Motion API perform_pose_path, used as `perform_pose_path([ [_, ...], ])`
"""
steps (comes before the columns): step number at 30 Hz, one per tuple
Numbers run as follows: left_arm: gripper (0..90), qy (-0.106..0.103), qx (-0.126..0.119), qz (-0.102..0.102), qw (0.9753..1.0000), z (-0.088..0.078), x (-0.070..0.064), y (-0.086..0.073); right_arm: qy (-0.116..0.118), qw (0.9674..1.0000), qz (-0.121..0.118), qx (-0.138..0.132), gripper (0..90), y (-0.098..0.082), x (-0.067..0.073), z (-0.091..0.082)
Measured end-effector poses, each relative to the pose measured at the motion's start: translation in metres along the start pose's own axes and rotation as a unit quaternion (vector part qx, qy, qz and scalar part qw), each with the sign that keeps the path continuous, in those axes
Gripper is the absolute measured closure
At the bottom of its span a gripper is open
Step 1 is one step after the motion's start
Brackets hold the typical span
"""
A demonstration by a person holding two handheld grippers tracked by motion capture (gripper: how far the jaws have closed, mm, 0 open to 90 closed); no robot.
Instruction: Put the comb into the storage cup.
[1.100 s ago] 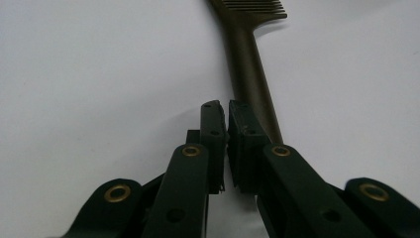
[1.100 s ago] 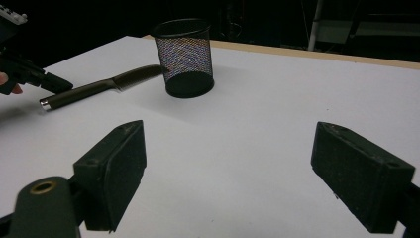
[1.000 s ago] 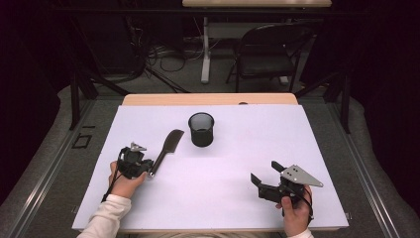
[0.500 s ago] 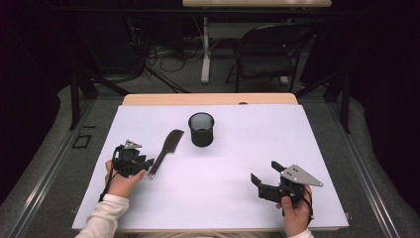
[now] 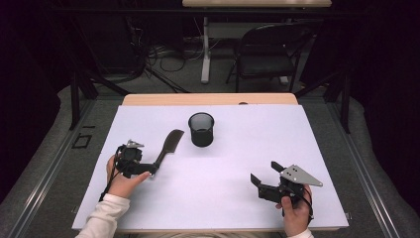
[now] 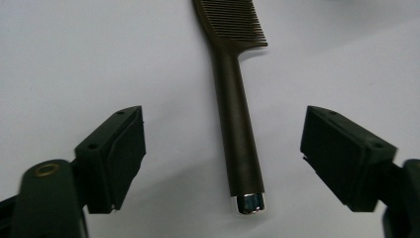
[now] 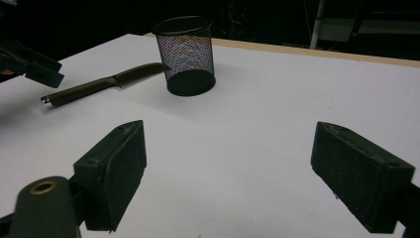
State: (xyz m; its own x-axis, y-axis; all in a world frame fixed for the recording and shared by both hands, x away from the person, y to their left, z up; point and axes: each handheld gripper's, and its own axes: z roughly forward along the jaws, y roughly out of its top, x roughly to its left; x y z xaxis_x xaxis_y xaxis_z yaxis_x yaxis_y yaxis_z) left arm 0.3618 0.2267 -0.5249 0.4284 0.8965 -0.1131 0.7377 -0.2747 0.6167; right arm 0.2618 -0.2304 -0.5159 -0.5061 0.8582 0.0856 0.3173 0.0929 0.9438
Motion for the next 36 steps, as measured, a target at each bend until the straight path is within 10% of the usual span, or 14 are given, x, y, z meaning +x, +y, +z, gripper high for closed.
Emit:
perform_pose_path([
  [36,22.1,0.0,0.076,0.001,0.9971,-0.006,-0.011,0.045,0.003,0.9999,0.005,0.009,13.9,-0.002,0.001,0.006],
])
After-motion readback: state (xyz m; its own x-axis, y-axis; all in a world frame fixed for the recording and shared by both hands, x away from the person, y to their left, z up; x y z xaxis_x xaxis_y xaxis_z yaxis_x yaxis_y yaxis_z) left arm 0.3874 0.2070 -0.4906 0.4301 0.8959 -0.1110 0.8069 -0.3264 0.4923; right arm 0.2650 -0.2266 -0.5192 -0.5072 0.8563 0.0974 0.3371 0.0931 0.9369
